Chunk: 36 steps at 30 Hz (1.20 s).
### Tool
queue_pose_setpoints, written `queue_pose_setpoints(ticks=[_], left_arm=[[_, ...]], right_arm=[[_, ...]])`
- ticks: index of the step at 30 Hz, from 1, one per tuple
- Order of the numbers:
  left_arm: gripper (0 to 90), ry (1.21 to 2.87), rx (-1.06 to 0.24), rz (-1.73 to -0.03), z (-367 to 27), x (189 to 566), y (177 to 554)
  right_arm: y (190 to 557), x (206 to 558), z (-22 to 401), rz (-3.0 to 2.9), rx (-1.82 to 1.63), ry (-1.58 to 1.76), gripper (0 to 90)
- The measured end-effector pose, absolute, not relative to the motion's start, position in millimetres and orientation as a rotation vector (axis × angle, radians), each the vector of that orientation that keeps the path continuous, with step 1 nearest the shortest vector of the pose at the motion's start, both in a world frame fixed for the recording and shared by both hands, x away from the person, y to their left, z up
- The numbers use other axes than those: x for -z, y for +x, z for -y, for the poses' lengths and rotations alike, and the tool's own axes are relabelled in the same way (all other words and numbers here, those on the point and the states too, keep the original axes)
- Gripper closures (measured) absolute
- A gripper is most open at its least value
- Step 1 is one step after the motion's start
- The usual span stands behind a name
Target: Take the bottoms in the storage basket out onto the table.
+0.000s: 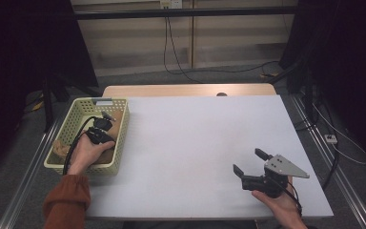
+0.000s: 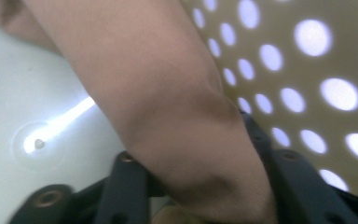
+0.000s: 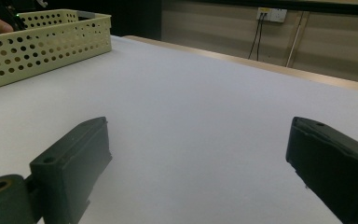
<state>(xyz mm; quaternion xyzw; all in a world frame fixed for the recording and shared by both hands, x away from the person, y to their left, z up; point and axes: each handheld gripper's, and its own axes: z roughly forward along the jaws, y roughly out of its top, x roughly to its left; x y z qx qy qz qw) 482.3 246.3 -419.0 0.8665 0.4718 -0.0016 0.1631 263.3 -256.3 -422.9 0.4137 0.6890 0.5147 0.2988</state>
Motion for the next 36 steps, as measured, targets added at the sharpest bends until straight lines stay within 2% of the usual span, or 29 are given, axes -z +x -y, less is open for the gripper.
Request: queue_pose_setpoints(ticks=[4, 8, 15, 36], left_arm=[[77.4, 2.471, 0.004, -1.299, -245, 417, 481], [80.5, 2.446, -0.001, -1.296, -248, 412, 479], [80.6, 2.354, -0.025, -1.240, -257, 404, 476], [80.9, 2.054, -0.267, -1.135, -279, 368, 460]], right_arm=[[263, 423, 258, -1.826, -1.372, 1.099, 5.7], [263, 423, 258, -1.824, -1.370, 1.105, 5.8], [263, 423, 257, -1.826, -1.371, 1.102, 6.2], [262, 422, 258, -1.820, -1.373, 1.105, 6.4]])
